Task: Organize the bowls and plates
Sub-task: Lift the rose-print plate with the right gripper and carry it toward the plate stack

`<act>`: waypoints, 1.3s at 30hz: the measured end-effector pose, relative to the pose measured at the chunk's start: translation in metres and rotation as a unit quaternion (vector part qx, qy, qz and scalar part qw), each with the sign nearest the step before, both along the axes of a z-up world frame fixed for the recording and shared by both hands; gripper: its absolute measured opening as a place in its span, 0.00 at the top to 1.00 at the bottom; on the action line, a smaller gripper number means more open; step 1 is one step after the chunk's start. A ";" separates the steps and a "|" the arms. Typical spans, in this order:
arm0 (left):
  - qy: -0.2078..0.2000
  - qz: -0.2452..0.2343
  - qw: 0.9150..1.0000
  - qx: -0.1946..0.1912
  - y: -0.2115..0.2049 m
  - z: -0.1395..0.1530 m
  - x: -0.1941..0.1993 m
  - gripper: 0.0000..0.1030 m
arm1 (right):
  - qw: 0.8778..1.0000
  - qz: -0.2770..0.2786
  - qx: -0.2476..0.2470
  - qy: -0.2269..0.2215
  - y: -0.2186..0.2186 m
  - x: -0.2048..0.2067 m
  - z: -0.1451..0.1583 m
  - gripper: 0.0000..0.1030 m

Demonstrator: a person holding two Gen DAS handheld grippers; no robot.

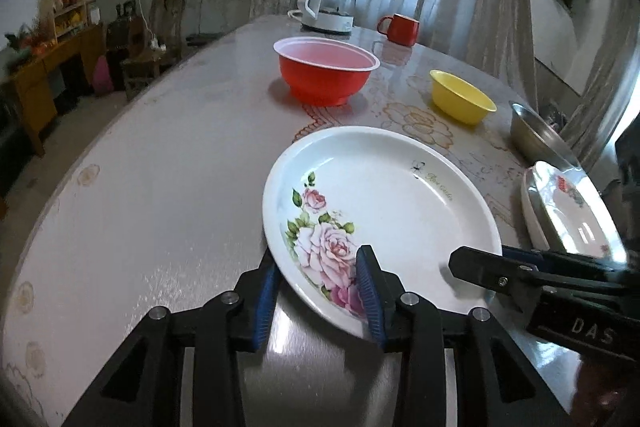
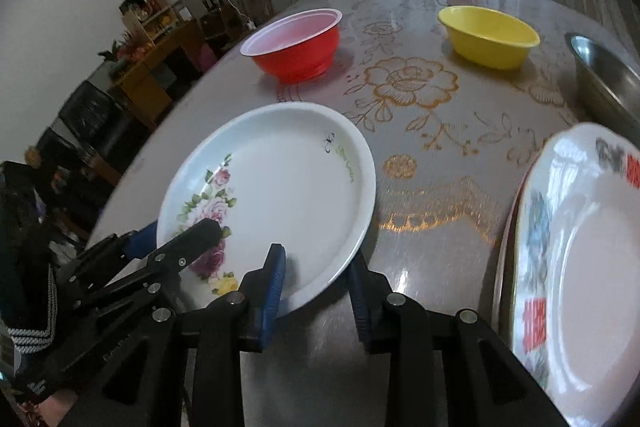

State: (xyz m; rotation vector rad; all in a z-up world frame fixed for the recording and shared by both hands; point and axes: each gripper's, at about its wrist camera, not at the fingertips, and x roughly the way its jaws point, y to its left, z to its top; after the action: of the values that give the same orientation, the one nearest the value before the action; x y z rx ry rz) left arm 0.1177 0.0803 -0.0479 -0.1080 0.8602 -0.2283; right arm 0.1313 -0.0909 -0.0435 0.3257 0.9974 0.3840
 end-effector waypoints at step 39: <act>-0.066 -0.019 0.997 -0.020 0.013 0.006 -0.036 0.68 | 0.997 -0.027 0.047 -0.063 -0.015 -0.037 0.004 0.81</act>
State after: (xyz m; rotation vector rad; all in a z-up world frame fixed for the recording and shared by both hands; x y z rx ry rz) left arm 0.0817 0.0937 -0.0417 -0.1138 0.7257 -0.2848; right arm 0.0938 -0.1057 -0.0393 0.4071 0.8463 0.3983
